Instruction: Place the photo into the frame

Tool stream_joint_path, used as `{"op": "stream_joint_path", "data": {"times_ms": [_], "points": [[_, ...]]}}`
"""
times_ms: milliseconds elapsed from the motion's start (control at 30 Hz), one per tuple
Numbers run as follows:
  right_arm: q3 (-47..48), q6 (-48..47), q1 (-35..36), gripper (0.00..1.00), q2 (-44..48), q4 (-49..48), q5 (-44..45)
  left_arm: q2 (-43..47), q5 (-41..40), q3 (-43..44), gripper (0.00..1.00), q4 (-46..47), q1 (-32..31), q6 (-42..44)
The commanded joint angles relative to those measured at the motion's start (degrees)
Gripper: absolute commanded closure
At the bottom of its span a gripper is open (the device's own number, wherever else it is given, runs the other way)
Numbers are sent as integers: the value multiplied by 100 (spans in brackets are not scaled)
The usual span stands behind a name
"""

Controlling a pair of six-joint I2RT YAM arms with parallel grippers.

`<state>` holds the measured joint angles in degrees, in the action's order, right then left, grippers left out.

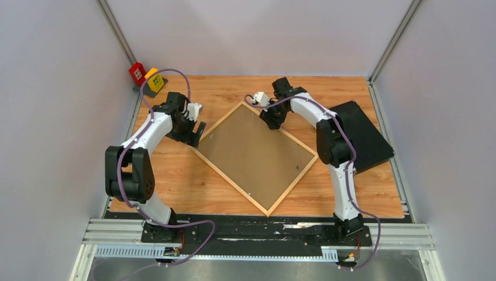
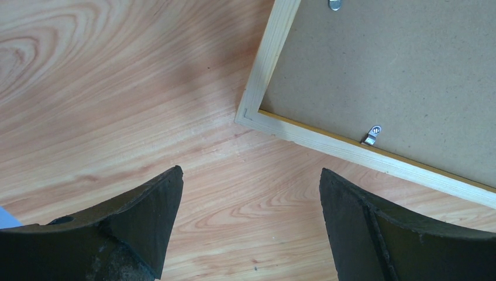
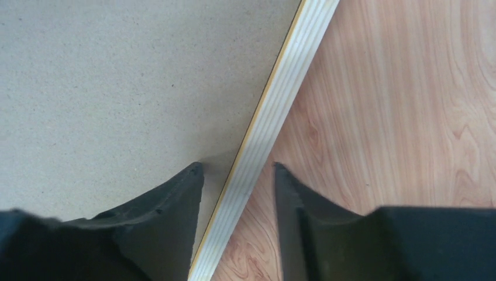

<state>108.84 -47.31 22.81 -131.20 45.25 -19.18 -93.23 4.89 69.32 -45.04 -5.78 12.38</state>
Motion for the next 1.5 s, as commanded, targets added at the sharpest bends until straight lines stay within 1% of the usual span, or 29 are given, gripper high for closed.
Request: {"op": "stream_joint_path", "data": {"times_ms": [0, 33, 67, 133, 233, 433, 500, 667, 800, 900, 1133, 1467], "points": [[42, 840, 51, 44, -86, -14, -157, 350, 15, -45, 6, 114, 42, 138], [-80, 1075, 56, 40, -6, -139, -153, 381, 31, -60, 6, 116, 42, 145], [-238, 1311, 52, 38, 97, -292, -122, 430, 65, -68, 6, 133, 42, 143], [-529, 1702, 36, 38, 301, -635, -51, 506, 127, -113, 6, 146, 42, 147], [-844, 2136, -14, 41, 539, -881, 75, 612, 216, -247, 6, 206, 42, 141], [-1116, 2361, -163, 50, 737, -1023, 256, 875, 316, -496, 6, 309, 42, 88], [-1162, 2362, -194, 55, 768, -1039, 248, 951, 324, -581, 6, 340, 42, 70], [-1180, 2199, -233, 76, 760, -1123, 280, 1065, 314, -714, 6, 372, 42, 54], [-1119, 1858, -244, 93, 721, -1139, 255, 1067, 275, -714, 6, 356, 42, 80], [-1070, 1499, -242, 100, 703, -1150, 88, 1007, 178, -683, 6, 359, 37, 115], [-547, 803, -149, 100, 477, -1127, -505, 713, -172, -553, 2, 325, 59, 236], [709, -176, 229, 100, -309, -1018, -804, 637, -358, -573, 1, 308, 273, 434]]}}
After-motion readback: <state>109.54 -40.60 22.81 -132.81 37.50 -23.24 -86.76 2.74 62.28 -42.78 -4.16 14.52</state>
